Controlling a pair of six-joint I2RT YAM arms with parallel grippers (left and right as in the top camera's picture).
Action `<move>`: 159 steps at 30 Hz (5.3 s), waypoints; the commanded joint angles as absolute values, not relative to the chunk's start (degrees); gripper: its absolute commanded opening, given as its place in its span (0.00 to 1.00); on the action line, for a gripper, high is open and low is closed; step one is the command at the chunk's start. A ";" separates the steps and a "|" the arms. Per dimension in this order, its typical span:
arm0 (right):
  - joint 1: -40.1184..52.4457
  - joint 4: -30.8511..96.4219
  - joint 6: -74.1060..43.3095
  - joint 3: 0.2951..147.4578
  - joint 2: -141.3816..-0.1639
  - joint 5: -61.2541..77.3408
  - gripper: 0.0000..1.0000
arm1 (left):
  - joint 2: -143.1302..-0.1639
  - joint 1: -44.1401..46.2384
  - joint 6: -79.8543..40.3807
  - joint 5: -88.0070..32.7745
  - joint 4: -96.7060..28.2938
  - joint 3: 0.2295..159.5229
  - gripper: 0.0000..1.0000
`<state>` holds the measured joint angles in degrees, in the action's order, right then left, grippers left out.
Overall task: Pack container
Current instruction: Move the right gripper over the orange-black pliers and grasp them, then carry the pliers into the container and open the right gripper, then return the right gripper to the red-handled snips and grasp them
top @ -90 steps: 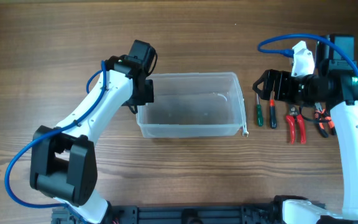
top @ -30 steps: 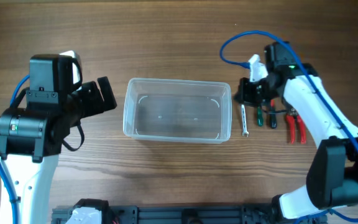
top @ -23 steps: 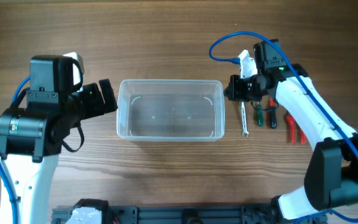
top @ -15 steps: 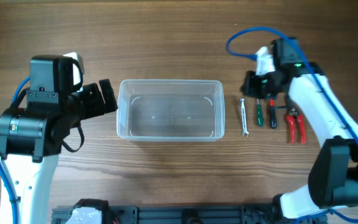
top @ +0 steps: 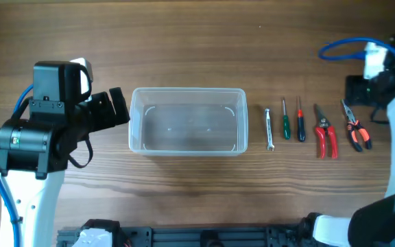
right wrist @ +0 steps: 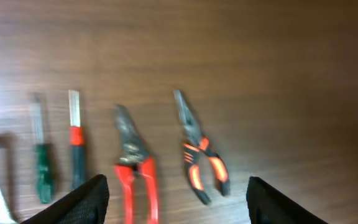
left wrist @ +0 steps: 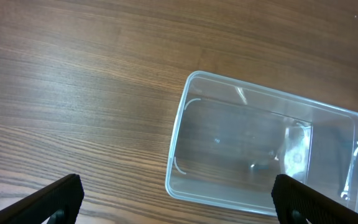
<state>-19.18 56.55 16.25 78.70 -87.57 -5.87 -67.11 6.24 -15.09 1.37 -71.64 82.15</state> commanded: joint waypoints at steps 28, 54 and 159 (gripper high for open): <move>-29.87 36.91 17.69 58.30 -105.51 -4.73 0.41 | -66.74 5.89 -13.72 0.45 -71.44 82.61 1.00; 21.08 51.62 4.45 85.45 -75.24 20.95 0.04 | -66.74 5.89 -13.72 0.45 -71.44 82.61 1.00; -12.84 26.61 -6.17 34.41 -83.29 1.02 0.71 | -66.74 5.89 -13.72 0.45 -71.44 82.61 1.00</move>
<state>-12.64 26.85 -5.17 34.85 -81.32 1.43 -67.11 6.24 -14.66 1.37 -71.61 82.15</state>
